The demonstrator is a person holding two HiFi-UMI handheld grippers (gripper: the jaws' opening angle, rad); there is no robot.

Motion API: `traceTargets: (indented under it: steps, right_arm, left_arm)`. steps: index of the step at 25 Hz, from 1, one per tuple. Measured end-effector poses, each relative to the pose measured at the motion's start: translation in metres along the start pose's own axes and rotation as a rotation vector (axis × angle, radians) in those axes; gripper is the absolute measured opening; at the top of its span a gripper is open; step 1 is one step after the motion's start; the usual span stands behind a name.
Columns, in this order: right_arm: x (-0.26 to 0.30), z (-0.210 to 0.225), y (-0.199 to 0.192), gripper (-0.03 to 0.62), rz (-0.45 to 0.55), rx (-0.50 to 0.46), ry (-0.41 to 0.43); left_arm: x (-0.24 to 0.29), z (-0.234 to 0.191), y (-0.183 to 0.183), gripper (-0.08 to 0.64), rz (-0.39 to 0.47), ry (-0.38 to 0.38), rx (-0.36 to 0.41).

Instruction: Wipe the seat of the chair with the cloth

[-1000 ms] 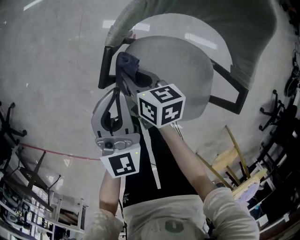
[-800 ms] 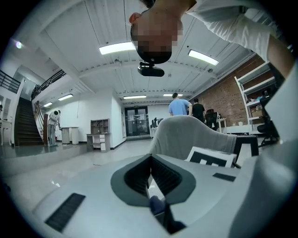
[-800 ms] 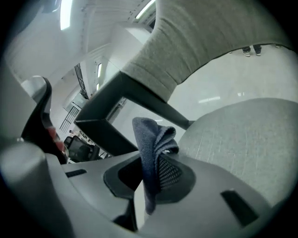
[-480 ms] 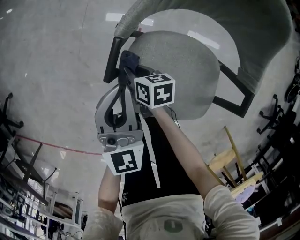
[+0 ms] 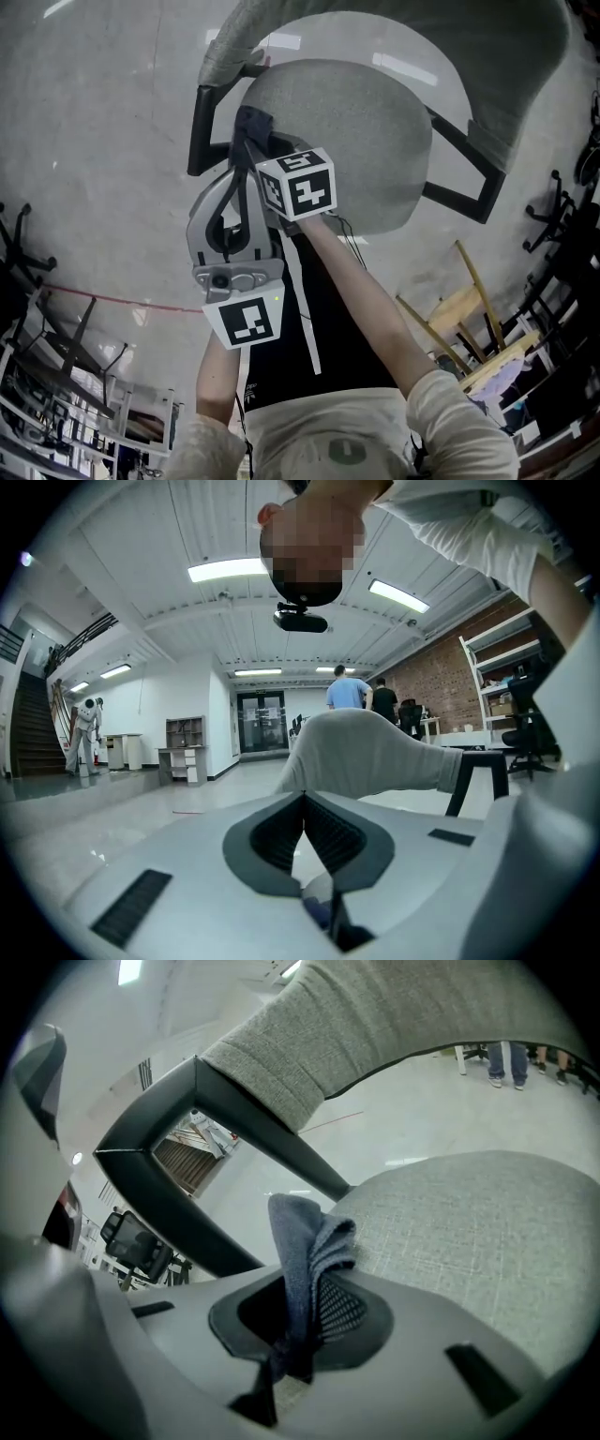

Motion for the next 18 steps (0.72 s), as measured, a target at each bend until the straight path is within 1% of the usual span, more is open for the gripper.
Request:
traceTargets:
  steps: [6, 10, 13, 18]
  right_arm:
    - [-0.031, 0.029, -0.015, 0.058, 0.003, -0.084, -0.123]
    - [-0.058, 0.065, -0.027, 0.058, -0.011, -0.063, -0.199]
    - [-0.076, 0.087, -0.034, 0.058, -0.019, -0.04, -0.244]
    - [-0.107, 0.114, -0.045, 0.058, -0.056, -0.059, -0.356]
  left_arm:
    - [0.01, 0.013, 0.002, 0.015, -0.002, -0.054, 0.0]
    - [0.02, 0.024, 0.007, 0.015, 0.009, -0.092, -0.008]
    - [0.027, 0.031, 0.012, 0.015, 0.021, -0.129, 0.002]
    - [0.033, 0.05, 0.018, 0.015, 0.028, -0.2, 0.014]
Point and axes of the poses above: the fingertips, and each gripper's own axes: x forward along the fingers, z to its right, y out of its top, the point moved 10 cm from there along -x, backward along the fingers, and after that the axes turned 2 degrees about -z, right-handed, at the moved point
